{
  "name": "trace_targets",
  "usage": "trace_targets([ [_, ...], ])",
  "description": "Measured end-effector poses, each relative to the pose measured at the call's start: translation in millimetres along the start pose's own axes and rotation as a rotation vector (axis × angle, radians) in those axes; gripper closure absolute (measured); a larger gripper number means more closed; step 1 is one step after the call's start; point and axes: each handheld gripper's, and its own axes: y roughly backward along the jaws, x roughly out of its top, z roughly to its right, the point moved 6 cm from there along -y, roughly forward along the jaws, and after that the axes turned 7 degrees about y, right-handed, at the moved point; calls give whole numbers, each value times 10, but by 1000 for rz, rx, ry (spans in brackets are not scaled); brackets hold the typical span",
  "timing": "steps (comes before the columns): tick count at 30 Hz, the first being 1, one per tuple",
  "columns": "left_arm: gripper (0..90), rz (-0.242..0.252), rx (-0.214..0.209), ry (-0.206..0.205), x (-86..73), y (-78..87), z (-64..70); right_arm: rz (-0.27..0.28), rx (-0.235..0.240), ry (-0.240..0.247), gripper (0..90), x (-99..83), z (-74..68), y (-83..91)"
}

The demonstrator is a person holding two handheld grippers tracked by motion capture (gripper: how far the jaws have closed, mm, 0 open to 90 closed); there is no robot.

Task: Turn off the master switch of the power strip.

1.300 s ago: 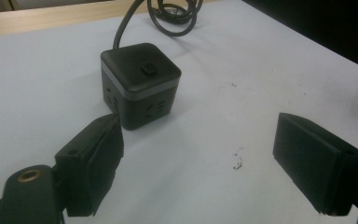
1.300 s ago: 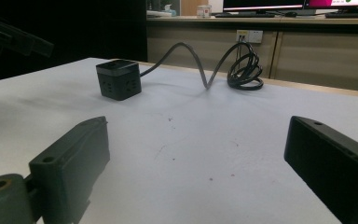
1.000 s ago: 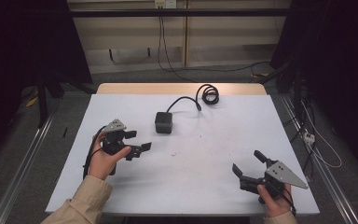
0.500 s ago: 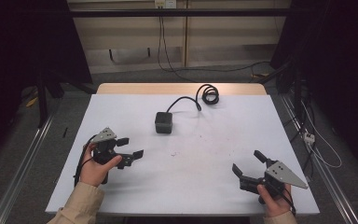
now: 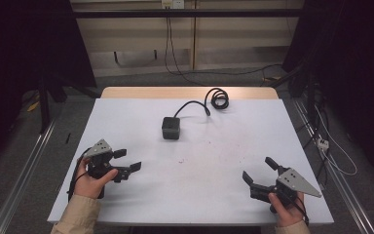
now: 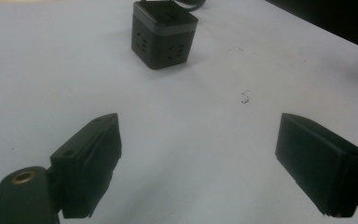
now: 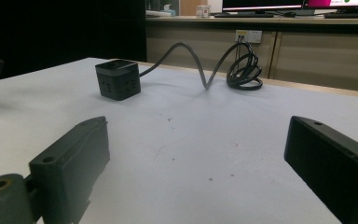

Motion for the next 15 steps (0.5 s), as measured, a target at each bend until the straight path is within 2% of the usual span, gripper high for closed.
trace_targets([
  [7, 140, 13, 8, 22, -96, 81, -43, -1, 2, 4, 62, -2, 0, -2],
  [15, 138, 8, 24, 16, -148, 67, -71, -6, 4, 8, 62, -4, -10, -10],
])
